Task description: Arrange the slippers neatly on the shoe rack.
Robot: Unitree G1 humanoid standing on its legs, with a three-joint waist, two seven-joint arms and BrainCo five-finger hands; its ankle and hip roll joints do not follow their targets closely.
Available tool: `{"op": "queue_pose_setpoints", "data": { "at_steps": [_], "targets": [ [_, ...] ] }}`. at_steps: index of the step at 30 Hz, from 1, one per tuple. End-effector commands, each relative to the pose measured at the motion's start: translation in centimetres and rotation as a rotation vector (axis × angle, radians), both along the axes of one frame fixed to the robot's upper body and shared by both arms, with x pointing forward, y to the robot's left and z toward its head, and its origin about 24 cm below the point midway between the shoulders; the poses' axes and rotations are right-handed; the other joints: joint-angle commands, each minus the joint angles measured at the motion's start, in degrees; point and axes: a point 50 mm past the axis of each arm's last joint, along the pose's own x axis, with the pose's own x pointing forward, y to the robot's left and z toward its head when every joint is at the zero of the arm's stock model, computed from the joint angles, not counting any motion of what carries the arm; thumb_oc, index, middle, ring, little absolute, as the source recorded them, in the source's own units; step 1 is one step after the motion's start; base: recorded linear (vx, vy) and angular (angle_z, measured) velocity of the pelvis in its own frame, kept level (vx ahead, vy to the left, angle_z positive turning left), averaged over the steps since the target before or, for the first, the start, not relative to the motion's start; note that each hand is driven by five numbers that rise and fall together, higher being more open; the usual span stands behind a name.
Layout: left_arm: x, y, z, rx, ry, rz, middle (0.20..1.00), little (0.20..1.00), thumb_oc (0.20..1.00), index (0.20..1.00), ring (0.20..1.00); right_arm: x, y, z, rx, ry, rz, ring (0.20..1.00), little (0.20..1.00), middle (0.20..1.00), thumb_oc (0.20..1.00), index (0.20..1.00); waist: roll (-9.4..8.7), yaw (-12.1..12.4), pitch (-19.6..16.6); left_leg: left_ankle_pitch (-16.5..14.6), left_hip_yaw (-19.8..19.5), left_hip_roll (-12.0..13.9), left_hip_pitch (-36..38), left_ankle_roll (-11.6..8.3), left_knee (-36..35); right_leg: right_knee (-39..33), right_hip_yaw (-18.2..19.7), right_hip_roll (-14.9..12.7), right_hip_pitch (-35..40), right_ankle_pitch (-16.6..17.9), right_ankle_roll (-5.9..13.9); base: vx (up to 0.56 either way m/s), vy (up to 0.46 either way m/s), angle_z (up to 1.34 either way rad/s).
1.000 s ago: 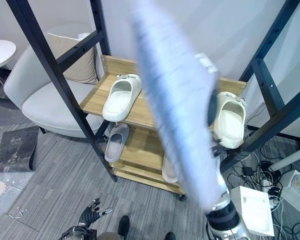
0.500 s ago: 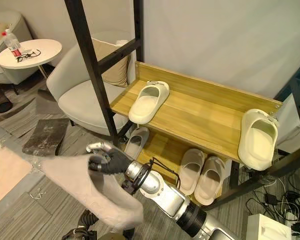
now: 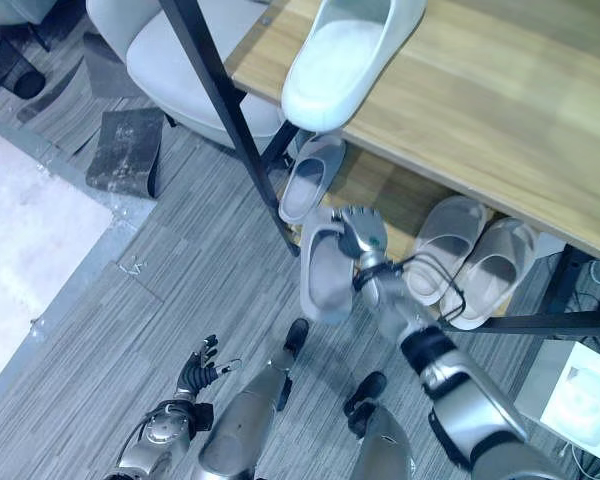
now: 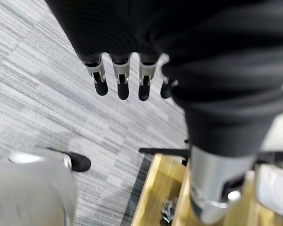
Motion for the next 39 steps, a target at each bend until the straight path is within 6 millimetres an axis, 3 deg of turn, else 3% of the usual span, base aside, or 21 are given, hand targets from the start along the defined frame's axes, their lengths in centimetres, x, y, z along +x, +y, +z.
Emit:
{"op": "queue_pose_setpoints", "data": {
  "at_steps": [1,5,14,15,16,32,39],
  "targets": [
    [1.5,-1.6,2.0,-0.068,-0.112,-0.061,1.000,1.000,1.000,1.000,1.000,0.4,-1.0,5.8,-0.060,-0.262,-0.041,0.200,0.200,0.200,0.200,0.200,-1.29,0.73,-0.15,-9.24,0.04,-1.91,-3.46,1.49,10.80,-0.31,2.87,0.19,-1.00,0.17,2.25,-0.06,0.029,0.29],
    [2.3,-2.1,3.2,-0.091,-0.170,-0.089,1.000,1.000,1.000,1.000,1.000,1.3,-4.1,8.2,-0.094,-0.306,-0.187,0.200,0.200,0.200,0.200,0.200,-0.77,1.35,0.25,-10.10,-0.40,-2.95,-8.89,1.87,14.51,4.83,3.66,-1.07,-6.65,-1.57,1.94,-0.03,0.033,0.19],
    [2.3,-2.2,4.6,-0.111,-0.228,-0.116,1.000,1.000,1.000,1.000,1.000,0.8,-10.7,9.0,-0.015,-0.309,-0.446,0.200,0.200,0.200,0.200,0.200,1.63,2.77,1.00,-11.15,-2.46,-5.46,-15.83,2.17,19.85,12.48,3.18,-3.85,-12.67,-5.08,1.53,0.01,0.007,0.15],
    [2.3,-2.1,4.7,-0.113,-0.228,-0.117,1.000,1.000,1.000,1.000,1.000,0.7,-11.1,8.8,-0.012,-0.303,-0.468,0.564,0.564,0.564,0.564,0.564,1.79,2.90,0.86,-11.26,-2.51,-5.60,-16.16,2.18,20.19,12.96,3.01,-4.10,-12.93,-5.37,1.53,0.05,-0.002,0.20],
    [2.3,-2.0,4.7,-0.112,-0.230,-0.119,1.000,1.000,1.000,1.000,1.000,0.6,-11.7,8.7,-0.012,-0.289,-0.496,1.000,1.000,1.000,1.000,1.000,1.97,3.09,0.77,-11.30,-2.67,-5.85,-16.43,2.22,20.21,13.13,2.96,-4.30,-13.08,-5.55,1.52,0.04,0.004,0.20],
    [2.7,-2.2,5.2,-0.123,-0.250,-0.128,1.000,1.000,1.000,1.000,1.000,1.1,-10.8,10.0,0.263,-0.316,-0.438,1.000,1.000,1.000,1.000,1.000,1.47,3.16,1.31,-10.61,-3.15,-5.62,-11.26,2.21,15.58,8.64,2.52,-3.49,-8.60,-4.41,2.00,0.03,0.001,0.03],
    [3.2,-2.4,5.2,-0.121,-0.245,-0.107,1.000,1.000,1.000,1.000,1.000,1.1,-7.1,11.1,0.543,-0.415,-0.241,1.000,1.000,1.000,1.000,1.000,0.34,1.46,1.64,-9.20,-2.57,-4.44,-6.41,1.88,10.31,3.26,2.22,-2.18,-4.49,-2.17,2.30,0.03,-0.004,-0.04]
  ]
}}
